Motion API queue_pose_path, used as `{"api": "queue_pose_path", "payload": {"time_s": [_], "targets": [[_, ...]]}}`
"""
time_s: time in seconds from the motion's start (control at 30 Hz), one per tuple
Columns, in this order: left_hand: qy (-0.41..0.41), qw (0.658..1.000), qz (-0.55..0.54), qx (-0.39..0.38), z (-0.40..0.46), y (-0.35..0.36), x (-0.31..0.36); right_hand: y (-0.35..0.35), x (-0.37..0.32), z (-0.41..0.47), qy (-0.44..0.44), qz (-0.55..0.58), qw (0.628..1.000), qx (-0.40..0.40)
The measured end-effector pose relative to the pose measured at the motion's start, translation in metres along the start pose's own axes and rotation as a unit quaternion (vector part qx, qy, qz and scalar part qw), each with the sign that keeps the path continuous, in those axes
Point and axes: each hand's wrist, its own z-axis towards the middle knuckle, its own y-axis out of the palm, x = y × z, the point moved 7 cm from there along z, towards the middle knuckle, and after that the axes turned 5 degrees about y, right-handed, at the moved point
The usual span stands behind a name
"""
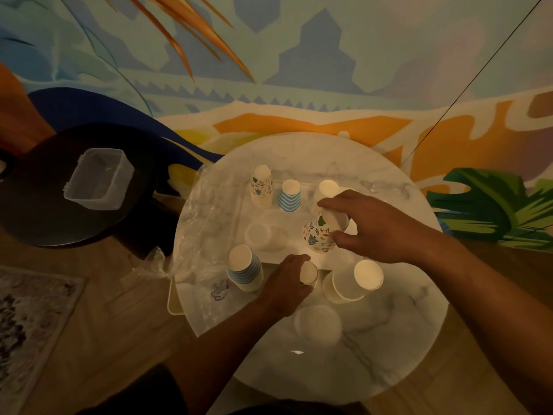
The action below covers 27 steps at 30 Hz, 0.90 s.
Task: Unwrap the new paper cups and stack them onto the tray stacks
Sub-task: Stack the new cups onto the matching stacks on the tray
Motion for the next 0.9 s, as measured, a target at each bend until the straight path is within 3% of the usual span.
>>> {"api": "queue_pose_path", "payload": {"time_s": [0.23, 0.57, 0.7, 0.9], "targets": [[0.052, 0.998, 0.020, 0.023, -0.015, -0.033, 0.033, -0.017, 0.005, 0.005, -0.005, 0.048, 0.997, 0.053], [0.113, 0.990, -0.038, 0.081, -0.049, -0.136, 0.090, -0.044, 0.011, 0.056, -0.003, 0.110, 0.981, 0.161], [0.100, 0.983, -0.109, 0.105, -0.039, -0.189, 0.085, -0.030, 0.009, 0.101, -0.021, 0.110, 0.978, 0.178], [0.082, 0.970, -0.101, 0.205, 0.006, -0.258, 0.033, 0.004, -0.001, 0.162, -0.035, 0.097, 0.981, 0.167]]}}
